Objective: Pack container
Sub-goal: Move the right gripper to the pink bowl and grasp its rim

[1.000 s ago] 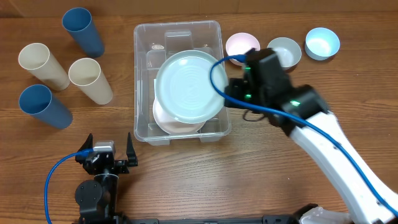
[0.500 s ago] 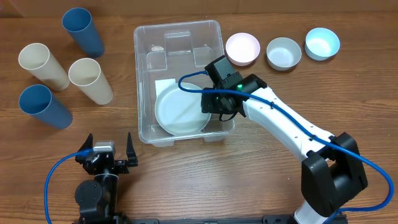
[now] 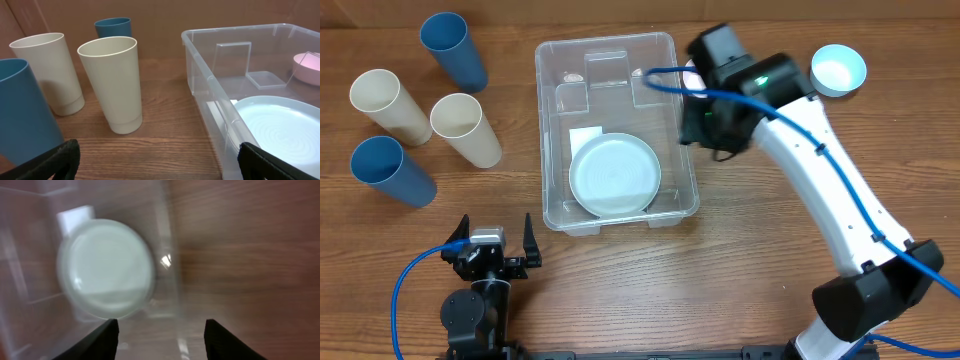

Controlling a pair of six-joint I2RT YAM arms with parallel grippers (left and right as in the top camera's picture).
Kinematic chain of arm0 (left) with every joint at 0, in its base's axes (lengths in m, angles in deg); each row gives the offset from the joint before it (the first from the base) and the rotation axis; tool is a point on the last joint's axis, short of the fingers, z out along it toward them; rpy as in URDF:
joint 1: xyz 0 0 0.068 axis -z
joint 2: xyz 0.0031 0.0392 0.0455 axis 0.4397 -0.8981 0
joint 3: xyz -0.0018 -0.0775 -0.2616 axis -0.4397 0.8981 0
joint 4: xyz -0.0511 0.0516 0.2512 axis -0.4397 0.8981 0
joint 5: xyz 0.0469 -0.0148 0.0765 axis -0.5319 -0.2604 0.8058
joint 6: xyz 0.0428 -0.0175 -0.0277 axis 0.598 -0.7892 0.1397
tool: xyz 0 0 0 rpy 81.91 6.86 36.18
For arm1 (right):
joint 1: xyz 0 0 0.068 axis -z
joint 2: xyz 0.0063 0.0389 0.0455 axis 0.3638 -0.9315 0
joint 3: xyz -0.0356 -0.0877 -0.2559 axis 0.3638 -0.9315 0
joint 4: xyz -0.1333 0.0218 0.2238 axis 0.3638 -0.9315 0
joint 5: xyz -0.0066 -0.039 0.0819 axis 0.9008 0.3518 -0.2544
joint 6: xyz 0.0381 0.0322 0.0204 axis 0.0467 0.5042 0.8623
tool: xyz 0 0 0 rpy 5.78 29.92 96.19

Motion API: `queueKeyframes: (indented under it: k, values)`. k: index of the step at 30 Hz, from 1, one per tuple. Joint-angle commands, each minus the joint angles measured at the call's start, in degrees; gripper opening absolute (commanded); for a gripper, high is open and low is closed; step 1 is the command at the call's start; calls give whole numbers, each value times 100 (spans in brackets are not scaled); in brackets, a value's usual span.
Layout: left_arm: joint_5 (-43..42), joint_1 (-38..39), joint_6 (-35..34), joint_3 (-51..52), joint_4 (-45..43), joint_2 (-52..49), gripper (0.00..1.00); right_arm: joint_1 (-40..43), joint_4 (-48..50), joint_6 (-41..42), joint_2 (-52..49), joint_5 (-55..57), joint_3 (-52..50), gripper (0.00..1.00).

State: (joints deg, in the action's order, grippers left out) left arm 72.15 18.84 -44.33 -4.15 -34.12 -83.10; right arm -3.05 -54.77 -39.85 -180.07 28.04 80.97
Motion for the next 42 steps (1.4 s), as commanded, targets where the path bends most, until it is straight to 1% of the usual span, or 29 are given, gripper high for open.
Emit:
queueKeyframes:
  k: [1,3,6,9,16,21,23,24,26,28,30,32,36,39,42]
  values:
    - [15,-33,68,17,4,59,100,295,-195,315,7,525,-354,59]
    - [15,-33,68,17,4,59,100,310,-85,326,7,529,-752,59]
    - [15,-33,68,17,4,59,100,293,365,337,4,319,-1545,59]
    - [15,-33,68,17,4,59,100,175,629,337,4,2,-1910,59]
    - [15,-33,68,17,4,59,100,-396,693,468,4,-232,-1958,58]
    - [15,-33,68,17,4,59,100,-455,776,529,4,-289,-1958,58]
    - [15,-33,68,17,4,59,100,-439,898,531,4,-111,-1958,59]
    - [15,-33,68,17,4,59,100,-391,1043,533,4,90,-1958,61]
    - [15,-33,68,17,4,59,100,-151,1672,695,4,625,-1958,74]
    - [15,-33,68,17,4,59,100,168,2411,1084,2,949,-1958,79]
    - [15,-33,68,17,4,59,100,573,3213,1394,-81,933,-1958,80]
    - [15,-33,68,17,4,59,100,966,3792,1534,-286,789,-1956,80]
    - [15,-33,68,17,4,59,100,1504,4715,1449,-1014,111,-1956,79]
    - [15,-33,68,17,4,59,100,1598,5346,1338,-1567,-197,-1956,79]
    - [15,-33,68,17,4,59,100,1598,5768,1340,-1711,-280,-1954,78]
